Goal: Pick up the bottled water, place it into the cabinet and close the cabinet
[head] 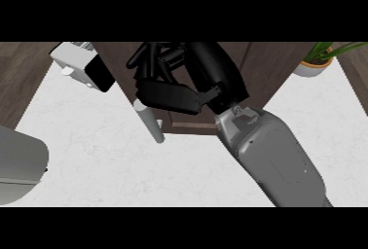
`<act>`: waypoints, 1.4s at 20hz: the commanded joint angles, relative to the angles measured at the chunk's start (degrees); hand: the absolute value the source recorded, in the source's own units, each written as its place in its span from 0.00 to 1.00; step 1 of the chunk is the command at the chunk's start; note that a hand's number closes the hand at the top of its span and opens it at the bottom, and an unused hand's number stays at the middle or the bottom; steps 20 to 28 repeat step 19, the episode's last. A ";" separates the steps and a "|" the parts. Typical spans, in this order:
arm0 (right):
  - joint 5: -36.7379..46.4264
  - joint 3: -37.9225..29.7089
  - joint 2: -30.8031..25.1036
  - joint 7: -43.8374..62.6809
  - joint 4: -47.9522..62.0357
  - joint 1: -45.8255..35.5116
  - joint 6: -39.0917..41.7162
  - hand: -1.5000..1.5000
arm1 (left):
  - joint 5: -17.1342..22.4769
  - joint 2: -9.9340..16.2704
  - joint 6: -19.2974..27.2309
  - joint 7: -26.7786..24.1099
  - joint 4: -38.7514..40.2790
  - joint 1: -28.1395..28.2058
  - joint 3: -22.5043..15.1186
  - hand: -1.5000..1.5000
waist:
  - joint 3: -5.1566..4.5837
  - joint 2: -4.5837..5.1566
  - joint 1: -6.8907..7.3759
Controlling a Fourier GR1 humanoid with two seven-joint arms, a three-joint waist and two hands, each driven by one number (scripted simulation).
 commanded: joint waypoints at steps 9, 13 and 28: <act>-0.58 -5.67 0.15 -11.86 23.58 -6.78 2.42 1.00 | 1.63 0.47 -3.07 2.42 0.39 -1.23 3.05 1.00 | -0.06 0.62 0.52; -0.32 -5.86 -2.12 -13.24 25.94 -7.04 3.03 1.00 | 1.34 -0.78 -2.83 2.34 1.90 -2.62 1.91 1.00 | -0.13 0.83 0.28; -1.48 -6.22 -2.43 -15.63 28.26 -6.58 3.83 1.00 | 1.88 -0.40 -2.60 3.64 -0.17 -3.09 2.22 1.00 | -0.06 0.76 0.43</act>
